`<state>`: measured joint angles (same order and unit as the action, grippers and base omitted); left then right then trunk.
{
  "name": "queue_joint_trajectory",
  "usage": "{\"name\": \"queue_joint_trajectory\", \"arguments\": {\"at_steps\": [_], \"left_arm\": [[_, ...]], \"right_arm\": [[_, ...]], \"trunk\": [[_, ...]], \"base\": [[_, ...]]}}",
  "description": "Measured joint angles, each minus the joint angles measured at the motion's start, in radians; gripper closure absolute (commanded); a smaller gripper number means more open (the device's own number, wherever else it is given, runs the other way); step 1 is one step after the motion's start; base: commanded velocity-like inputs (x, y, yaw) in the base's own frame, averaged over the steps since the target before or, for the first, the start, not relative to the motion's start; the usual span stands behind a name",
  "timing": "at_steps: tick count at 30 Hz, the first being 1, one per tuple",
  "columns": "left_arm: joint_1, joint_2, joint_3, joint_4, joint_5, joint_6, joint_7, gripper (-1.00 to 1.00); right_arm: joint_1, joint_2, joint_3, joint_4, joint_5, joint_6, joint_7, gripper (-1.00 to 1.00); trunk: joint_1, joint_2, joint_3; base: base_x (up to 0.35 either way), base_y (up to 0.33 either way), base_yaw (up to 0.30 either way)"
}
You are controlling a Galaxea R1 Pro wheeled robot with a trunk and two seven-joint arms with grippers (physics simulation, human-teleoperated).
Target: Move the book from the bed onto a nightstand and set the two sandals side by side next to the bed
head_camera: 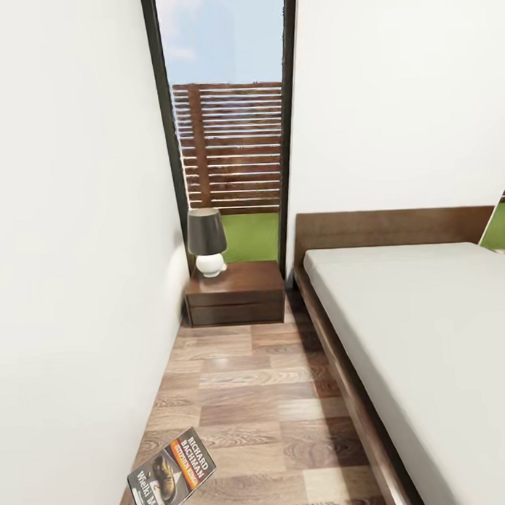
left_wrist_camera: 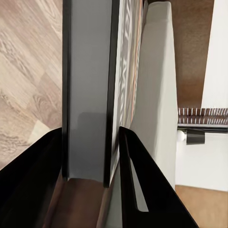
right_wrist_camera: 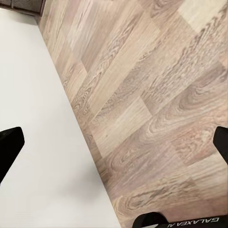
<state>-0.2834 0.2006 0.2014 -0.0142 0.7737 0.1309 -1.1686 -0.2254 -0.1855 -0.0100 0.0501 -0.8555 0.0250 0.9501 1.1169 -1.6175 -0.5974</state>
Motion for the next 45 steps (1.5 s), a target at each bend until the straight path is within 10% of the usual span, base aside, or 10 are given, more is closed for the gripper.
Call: {"name": "queue_joint_trajectory", "arguments": {"at_steps": [45], "left_arm": [[0.0, 0.001, 0.002, 0.0, 0.001, 0.003, 0.0, 1.0]], "right_arm": [[0.0, 0.008, -0.001, 0.0, 0.001, -0.002, 0.0, -1.0]], "trunk": [[0.0, 0.0, 0.0]], "base": [[0.107, -0.017, 0.0]]}}
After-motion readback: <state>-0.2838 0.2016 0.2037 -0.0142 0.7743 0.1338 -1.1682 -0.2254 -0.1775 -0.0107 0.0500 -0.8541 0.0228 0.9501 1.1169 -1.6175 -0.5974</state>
